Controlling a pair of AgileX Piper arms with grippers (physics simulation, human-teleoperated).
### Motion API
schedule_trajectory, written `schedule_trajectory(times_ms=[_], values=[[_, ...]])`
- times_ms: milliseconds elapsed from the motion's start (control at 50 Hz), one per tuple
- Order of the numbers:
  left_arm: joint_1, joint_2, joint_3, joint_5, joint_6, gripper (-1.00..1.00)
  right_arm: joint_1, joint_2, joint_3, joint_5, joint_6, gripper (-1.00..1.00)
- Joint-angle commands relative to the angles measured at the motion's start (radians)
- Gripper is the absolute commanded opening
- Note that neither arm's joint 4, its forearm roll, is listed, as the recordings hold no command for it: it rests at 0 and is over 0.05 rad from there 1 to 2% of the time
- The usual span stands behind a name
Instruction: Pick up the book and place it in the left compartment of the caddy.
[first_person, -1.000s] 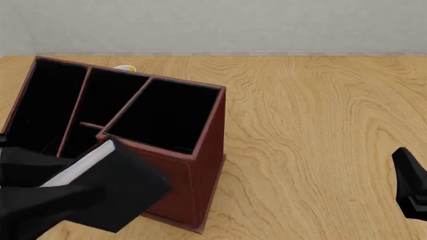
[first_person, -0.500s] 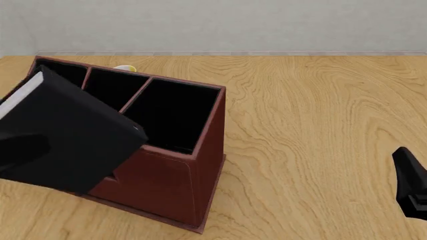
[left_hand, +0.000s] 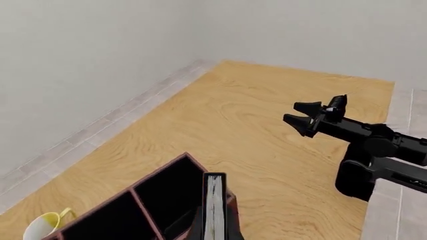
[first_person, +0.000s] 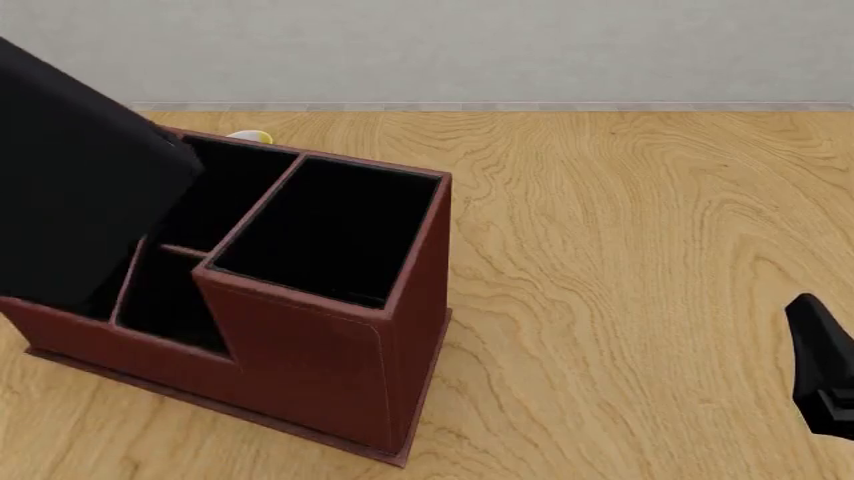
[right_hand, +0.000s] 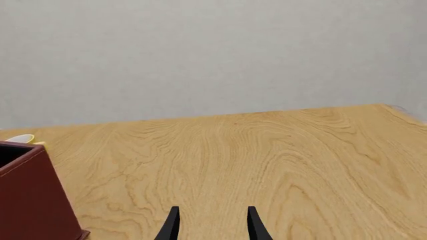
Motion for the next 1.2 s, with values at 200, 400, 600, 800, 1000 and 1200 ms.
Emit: schedule_trajectory(times_ms=[200, 400, 600, 800, 1000, 1200], values=[[0.192, -0.053, -0.078, 0.051, 0.093, -1.00, -0.002, 0.004, 0.000, -0.002, 0.001, 1.00], [0.273, -0.072, -0.091, 0.066, 0.098, -1.00, 0.000, 0.004, 0.001, -0.002, -0.002, 1.00], [0.377, -0.088, -0.093, 0.078, 0.117, -1.00, 0.002, 0.012, 0.000, -0.008, -0.007, 1.00], [0.489, -0.088, -0.091, 0.092, 0.141, -1.00, 0.005, 0.016, 0.000, -0.010, -0.011, 1.00], [0.553, -0.073, -0.071, 0.074, 0.125, -1.00, 0.005, 0.016, 0.000, -0.009, -0.013, 1.00], [0.614, -0.029, -0.045, 0.068, 0.123, -1.00, 0.002, 0.010, 0.001, -0.005, -0.011, 1.00]])
